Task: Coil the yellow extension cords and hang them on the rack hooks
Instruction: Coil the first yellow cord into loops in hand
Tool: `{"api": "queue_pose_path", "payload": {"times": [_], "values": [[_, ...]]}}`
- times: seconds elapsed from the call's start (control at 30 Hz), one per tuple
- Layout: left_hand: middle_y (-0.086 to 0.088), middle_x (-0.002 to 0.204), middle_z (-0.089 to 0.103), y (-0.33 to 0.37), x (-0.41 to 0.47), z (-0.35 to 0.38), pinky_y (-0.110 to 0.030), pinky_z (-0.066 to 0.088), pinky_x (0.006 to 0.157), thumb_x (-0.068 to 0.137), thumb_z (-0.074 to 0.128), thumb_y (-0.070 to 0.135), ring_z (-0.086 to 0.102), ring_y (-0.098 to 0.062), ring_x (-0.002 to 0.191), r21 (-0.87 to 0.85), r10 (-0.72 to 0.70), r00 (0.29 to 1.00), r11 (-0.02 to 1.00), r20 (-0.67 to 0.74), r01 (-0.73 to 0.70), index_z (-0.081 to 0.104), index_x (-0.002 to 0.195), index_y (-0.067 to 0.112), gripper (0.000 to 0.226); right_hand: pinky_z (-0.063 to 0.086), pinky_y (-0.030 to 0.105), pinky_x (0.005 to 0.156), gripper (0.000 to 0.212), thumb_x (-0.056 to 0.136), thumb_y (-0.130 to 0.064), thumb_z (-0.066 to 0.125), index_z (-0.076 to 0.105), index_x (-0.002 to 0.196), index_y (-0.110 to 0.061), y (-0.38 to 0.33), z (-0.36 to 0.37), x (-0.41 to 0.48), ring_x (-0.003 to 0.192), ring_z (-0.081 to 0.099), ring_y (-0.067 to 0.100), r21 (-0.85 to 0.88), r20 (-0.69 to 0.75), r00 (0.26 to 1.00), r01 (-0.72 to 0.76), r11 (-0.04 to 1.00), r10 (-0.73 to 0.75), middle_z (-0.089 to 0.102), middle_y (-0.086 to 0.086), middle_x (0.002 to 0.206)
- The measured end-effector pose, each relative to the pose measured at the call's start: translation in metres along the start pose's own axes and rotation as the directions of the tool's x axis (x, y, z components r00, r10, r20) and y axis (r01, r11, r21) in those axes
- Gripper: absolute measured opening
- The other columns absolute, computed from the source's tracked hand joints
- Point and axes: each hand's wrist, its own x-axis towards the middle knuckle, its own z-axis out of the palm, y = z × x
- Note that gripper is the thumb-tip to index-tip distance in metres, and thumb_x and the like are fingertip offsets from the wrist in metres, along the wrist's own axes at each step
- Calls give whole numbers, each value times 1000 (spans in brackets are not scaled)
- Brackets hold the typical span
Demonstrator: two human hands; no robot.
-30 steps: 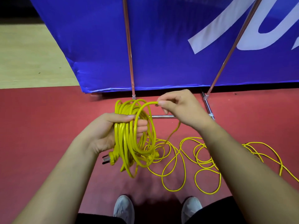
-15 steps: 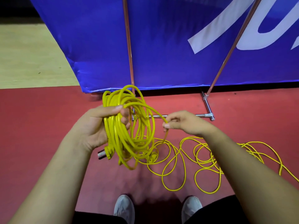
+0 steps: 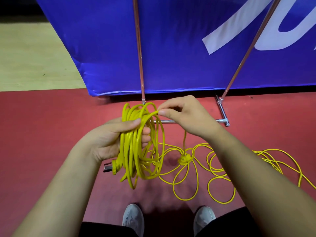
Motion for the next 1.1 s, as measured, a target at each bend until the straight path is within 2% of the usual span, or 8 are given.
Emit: {"api": "queue_pose_path", "payload": {"times": [0.13,0.23,0.4,0.53,0.7,0.93,1.03,1.1], "values": [[0,66,58,-1,2,5,-32,57,62,57,90,20,59,-13,55,-50,21,988,999,153,-13,71,81,11,32,42,16,66,6,87,-15,70,72,82,-13,2,-3,-1,67,54,-1,45,-39,999,-13,999,14,66,-5,73],[1,65,55,-2,4,9,-33,56,62,60,88,17,55,-11,52,-134,73,982,990,172,-50,70,82,10,30,43,26,64,14,89,-18,68,67,80,-8,28,-3,-5,65,52,8,36,156,983,-104,994,97,61,7,68],[2,65,55,2,4,9,-33,56,61,57,89,16,55,-11,50,-191,115,984,978,138,-87,70,80,6,31,36,29,67,27,92,-27,66,60,82,-3,102,1,-21,70,43,10,-160,454,820,-309,937,348,53,3,74],[2,65,56,6,4,5,-32,56,59,52,91,14,56,-11,50,-243,88,993,968,79,-66,68,81,7,38,50,33,82,21,95,-14,59,65,84,4,110,-2,-21,73,60,16,111,214,910,-384,917,355,64,11,73],[-1,64,57,5,4,0,-32,56,58,49,94,27,58,-13,51,-167,62,996,985,69,-49,65,81,6,48,45,30,60,17,97,-21,57,71,95,-10,83,-5,-7,59,48,21,314,-33,950,-287,905,312,47,8,59],[-1,61,51,-2,5,4,-32,54,57,48,94,29,54,-15,50,10,103,992,995,77,-104,64,78,9,47,40,25,59,14,93,-11,61,71,87,-3,46,-1,-9,57,47,10,150,67,978,-207,967,199,53,-3,62],[-1,57,48,-3,5,8,-31,50,55,58,84,20,49,-15,47,179,84,995,980,44,-91,60,66,15,26,39,15,65,10,90,-5,63,68,99,-6,27,-4,-10,67,48,1,87,73,991,-117,989,111,56,-8,74],[0,54,46,-3,5,10,-30,49,53,63,75,18,46,-14,44,223,60,998,973,30,-65,59,58,17,16,40,12,76,41,84,-11,72,57,121,-19,19,-5,-12,83,48,2,87,127,983,-141,986,129,50,-5,95]]}}
